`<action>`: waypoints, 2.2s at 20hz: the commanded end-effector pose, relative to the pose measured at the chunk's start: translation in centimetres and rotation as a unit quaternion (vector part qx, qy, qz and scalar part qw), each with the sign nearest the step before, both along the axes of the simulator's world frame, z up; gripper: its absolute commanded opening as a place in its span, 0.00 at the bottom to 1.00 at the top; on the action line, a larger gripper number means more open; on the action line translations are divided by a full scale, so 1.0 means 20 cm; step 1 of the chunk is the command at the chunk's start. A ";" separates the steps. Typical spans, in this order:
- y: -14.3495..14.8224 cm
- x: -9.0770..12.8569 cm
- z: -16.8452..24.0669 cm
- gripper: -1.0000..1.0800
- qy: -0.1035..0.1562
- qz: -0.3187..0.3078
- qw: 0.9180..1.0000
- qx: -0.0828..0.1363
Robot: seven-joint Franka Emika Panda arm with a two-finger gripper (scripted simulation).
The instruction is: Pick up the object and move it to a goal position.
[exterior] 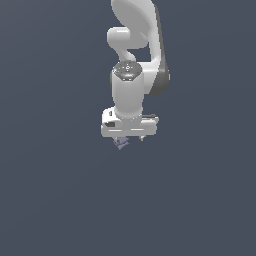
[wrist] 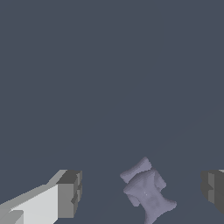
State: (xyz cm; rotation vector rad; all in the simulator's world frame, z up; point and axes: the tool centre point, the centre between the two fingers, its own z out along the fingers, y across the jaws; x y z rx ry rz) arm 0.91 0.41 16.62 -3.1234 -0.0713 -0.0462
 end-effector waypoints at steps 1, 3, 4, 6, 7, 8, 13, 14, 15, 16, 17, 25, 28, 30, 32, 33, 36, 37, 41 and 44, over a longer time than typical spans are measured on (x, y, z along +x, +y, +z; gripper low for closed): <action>0.00 0.00 0.00 0.96 0.000 0.000 1.000 0.000; -0.01 0.00 0.00 0.96 0.000 0.000 1.000 0.000; -0.01 0.00 0.01 0.96 0.000 0.000 1.000 0.001; -0.03 0.00 0.02 0.96 0.000 0.001 1.000 0.002; -0.04 0.00 0.03 0.96 0.000 0.001 1.000 0.003; -0.05 0.00 0.03 0.96 0.000 0.001 1.000 0.004; -0.06 0.01 0.04 0.96 0.000 0.000 1.000 0.005; -0.06 0.00 0.04 0.96 0.000 0.001 1.000 0.005; -0.06 0.00 0.04 0.96 0.000 0.002 1.000 0.005; -0.06 0.00 0.03 0.96 0.001 0.004 1.000 0.004; -0.07 0.00 0.03 0.96 0.001 0.007 1.000 0.004; -0.09 -0.05 -0.04 0.96 0.002 0.051 0.999 0.000; -0.11 -0.09 -0.08 0.96 0.003 0.078 0.997 -0.002; -0.12 -0.11 -0.11 0.96 0.004 0.099 0.995 -0.004; -0.13 -0.14 -0.15 0.96 0.005 0.124 0.992 -0.006; -0.14 -0.16 -0.17 0.96 0.005 0.137 0.991 -0.007; -0.16 -0.22 -0.22 0.96 0.007 0.176 0.984 -0.009; -0.16 -0.23 -0.24 0.96 0.007 0.189 0.982 -0.010; -0.18 -0.29 -0.30 0.96 0.009 0.232 0.973 -0.011; -0.19 -0.33 -0.33 0.96 0.010 0.258 0.966 -0.012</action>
